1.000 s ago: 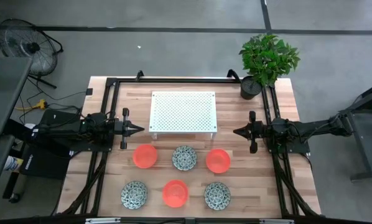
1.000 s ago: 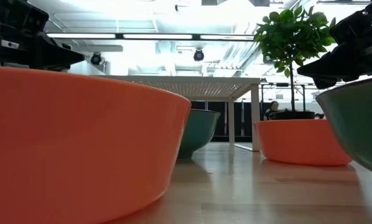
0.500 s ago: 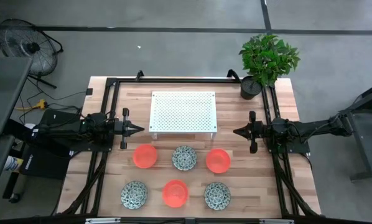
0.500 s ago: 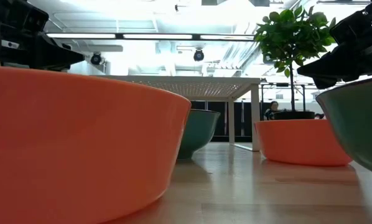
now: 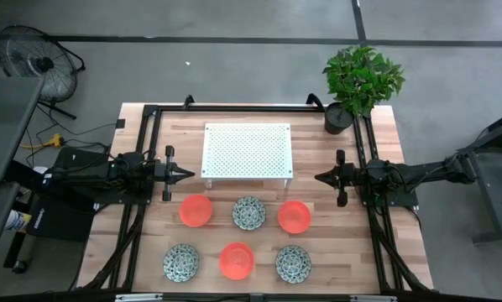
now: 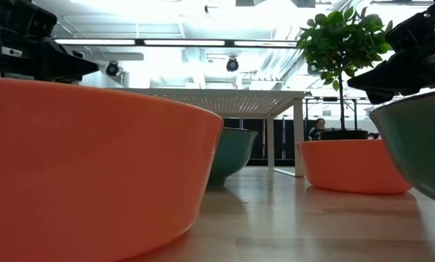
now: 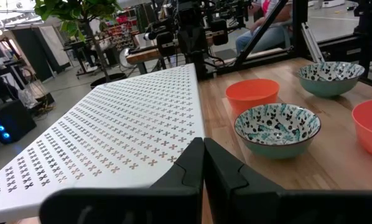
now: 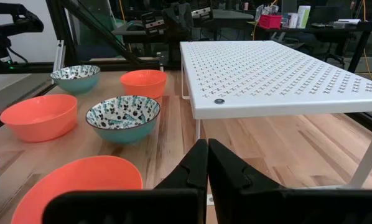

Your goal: Pick & Place Mini bowls

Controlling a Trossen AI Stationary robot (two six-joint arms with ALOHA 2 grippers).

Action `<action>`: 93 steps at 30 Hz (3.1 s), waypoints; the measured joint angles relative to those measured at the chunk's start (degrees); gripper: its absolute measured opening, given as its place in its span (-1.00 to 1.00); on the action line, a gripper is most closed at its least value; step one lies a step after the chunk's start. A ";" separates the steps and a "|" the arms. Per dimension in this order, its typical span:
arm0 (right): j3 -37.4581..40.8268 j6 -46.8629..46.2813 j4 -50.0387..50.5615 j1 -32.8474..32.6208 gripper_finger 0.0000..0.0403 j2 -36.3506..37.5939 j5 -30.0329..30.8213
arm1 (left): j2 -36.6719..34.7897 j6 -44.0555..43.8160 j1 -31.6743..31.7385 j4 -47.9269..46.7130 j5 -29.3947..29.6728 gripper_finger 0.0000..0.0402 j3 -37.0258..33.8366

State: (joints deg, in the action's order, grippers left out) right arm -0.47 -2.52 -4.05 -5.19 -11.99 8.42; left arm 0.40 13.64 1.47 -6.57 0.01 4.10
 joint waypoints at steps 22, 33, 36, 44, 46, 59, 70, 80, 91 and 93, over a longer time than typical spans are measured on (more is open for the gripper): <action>-0.02 4.20 -0.14 -0.01 -1.00 0.00 6.06 | 0.00 0.01 -0.02 0.00 0.00 -1.00 0.00; 0.00 -10.97 -0.46 -0.01 -1.00 0.01 6.03 | 0.00 0.00 0.00 0.00 -0.01 -1.00 0.00; 0.00 -11.25 -0.22 -0.01 -1.00 0.00 6.02 | -0.02 -0.01 -0.02 0.00 -0.02 -1.00 0.00; -5.01 -12.02 5.78 -0.01 -1.00 -0.04 6.71 | 0.00 -0.01 0.00 0.00 -0.01 -1.00 0.00; -8.58 -12.62 9.55 -0.01 -1.00 -0.84 8.82 | -0.02 -0.01 0.00 -0.01 -0.02 -1.00 0.00; -32.28 -23.20 32.76 -0.09 -1.00 -21.79 4.62 | 0.00 0.00 -0.02 -0.01 0.00 -1.00 0.00; -44.72 -28.76 51.28 -7.74 -1.00 -40.93 -8.39 | -0.02 -0.01 0.00 0.00 -0.02 -1.00 0.00; -47.44 -37.94 54.23 -14.96 -1.00 -52.00 -8.38 | 0.00 0.01 0.00 -0.01 -0.01 -1.00 0.00; -47.45 -55.88 53.97 -15.07 -0.57 -59.91 -13.27 | 0.00 -0.01 -0.01 -0.01 -0.02 -1.00 0.00; -47.45 -58.45 53.89 -15.09 -0.43 -60.92 -13.02 | 0.00 0.01 -0.02 0.00 0.00 -1.00 0.00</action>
State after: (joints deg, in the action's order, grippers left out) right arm -47.92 -60.97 49.84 -20.27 -72.90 -4.60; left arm 0.40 13.65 1.45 -6.57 0.01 4.10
